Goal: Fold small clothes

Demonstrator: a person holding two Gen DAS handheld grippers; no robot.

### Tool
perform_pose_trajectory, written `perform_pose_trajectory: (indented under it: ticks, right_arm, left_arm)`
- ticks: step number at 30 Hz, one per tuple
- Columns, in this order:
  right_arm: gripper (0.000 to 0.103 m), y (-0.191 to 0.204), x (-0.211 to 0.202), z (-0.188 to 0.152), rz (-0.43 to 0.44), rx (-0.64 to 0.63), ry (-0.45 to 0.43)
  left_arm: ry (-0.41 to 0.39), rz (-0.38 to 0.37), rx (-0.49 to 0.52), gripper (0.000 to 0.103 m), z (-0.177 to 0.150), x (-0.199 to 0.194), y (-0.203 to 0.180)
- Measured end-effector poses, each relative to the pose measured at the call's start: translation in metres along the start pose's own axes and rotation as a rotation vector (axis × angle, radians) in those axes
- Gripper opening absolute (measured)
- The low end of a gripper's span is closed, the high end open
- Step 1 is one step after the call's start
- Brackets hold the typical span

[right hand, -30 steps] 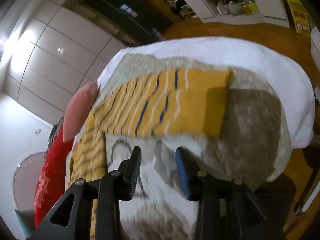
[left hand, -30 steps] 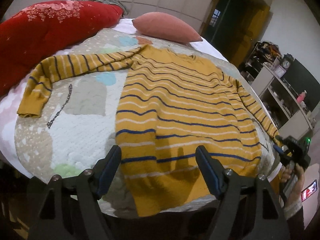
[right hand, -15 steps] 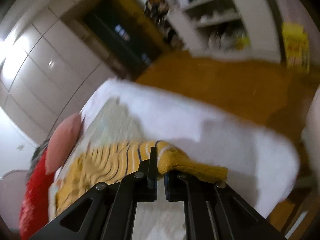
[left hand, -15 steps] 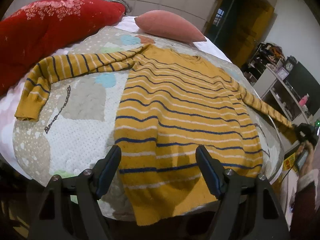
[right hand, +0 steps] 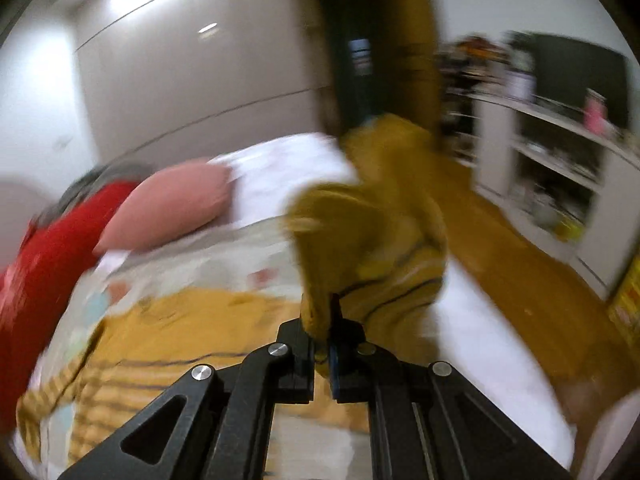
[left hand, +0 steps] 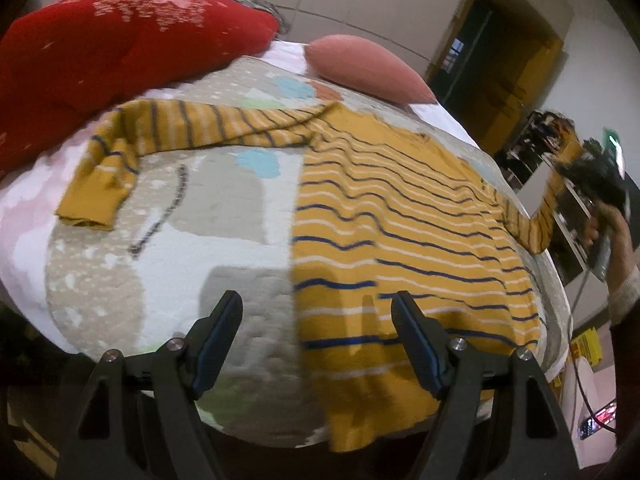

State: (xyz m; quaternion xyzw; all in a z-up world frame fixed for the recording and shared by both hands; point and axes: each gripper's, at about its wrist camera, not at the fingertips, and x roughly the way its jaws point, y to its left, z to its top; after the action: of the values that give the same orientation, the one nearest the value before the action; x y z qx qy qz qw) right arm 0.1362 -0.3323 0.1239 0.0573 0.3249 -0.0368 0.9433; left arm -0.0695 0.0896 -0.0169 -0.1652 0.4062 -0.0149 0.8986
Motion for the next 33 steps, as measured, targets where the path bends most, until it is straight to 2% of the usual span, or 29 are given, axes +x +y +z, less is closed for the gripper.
perform_pose_trajectory:
  ticks: [3,7,9,11,15,19,21,22,23,28,33]
  right_arm:
    - [0.006,0.094,0.035,-0.01,0.127,-0.122,0.068]
    - [0.006,0.194,0.073,-0.041,0.241,-0.25,0.154]
    - [0.006,0.24,0.096,-0.057,0.259,-0.311,0.198]
    - [0.006,0.269,0.116,-0.069,0.248,-0.353,0.227]
    - [0.009,0.304,0.155,-0.092,0.246,-0.395,0.322]
    - [0.016,0.326,0.162,-0.112,0.267,-0.43,0.364]
    - [0.026,0.339,0.157,-0.122,0.307,-0.457,0.377]
    - [0.037,0.345,0.157,-0.124,0.321,-0.465,0.375]
    - [0.044,0.349,0.151,-0.127,0.339,-0.476,0.369]
    - [0.044,0.369,0.112,-0.135,0.454,-0.49,0.377]
    - [0.045,0.409,0.057,-0.171,0.622,-0.572,0.412]
  left_arm:
    - [-0.017,0.029,-0.025,0.076,-0.003,-0.006,0.022]
    - [-0.02,0.056,-0.09,0.076,-0.008,-0.01,0.055]
    - [-0.02,0.069,-0.126,0.076,-0.011,-0.012,0.073]
    - [-0.021,0.083,-0.161,0.076,-0.015,-0.014,0.09]
    - [-0.029,0.1,-0.212,0.076,-0.021,-0.019,0.114]
    - [-0.033,0.105,-0.261,0.076,-0.023,-0.021,0.132]
    - [-0.038,0.105,-0.282,0.076,-0.024,-0.023,0.139]
    - [-0.025,0.099,-0.299,0.076,-0.025,-0.024,0.141]
    - [-0.032,0.106,-0.306,0.076,-0.025,-0.026,0.143]
    - [-0.063,0.141,-0.344,0.076,-0.027,-0.036,0.157]
    - [-0.081,0.168,-0.385,0.077,-0.031,-0.045,0.171]
